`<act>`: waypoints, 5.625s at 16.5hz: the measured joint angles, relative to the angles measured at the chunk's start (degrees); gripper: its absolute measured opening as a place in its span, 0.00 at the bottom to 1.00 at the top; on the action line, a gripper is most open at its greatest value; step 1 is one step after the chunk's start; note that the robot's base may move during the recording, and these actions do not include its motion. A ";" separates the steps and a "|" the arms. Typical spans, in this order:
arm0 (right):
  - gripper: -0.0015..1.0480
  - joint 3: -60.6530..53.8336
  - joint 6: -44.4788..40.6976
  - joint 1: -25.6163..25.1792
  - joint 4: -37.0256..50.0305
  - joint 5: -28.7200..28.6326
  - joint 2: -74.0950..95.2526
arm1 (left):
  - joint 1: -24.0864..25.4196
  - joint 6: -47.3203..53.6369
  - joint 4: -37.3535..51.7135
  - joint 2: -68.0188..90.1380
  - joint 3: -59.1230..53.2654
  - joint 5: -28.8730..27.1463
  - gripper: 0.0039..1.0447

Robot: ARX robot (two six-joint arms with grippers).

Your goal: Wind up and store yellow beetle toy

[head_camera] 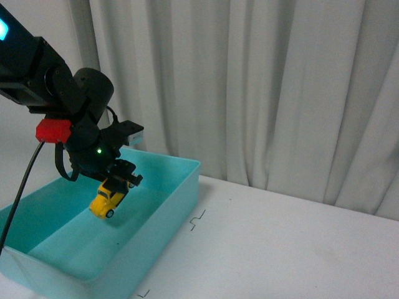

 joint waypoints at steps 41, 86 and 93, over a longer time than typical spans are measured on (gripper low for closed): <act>0.94 0.00 0.00 0.00 0.00 0.00 0.02 | -15.52 -22.69 33.09 -95.23 -69.96 2.58 0.01; 0.94 0.00 0.02 0.00 0.04 0.00 0.00 | -15.52 -22.71 16.37 -115.65 -73.42 2.58 0.94; 0.94 0.00 0.02 0.00 0.04 0.00 0.00 | -15.52 -22.71 16.37 -115.65 -73.42 2.58 0.94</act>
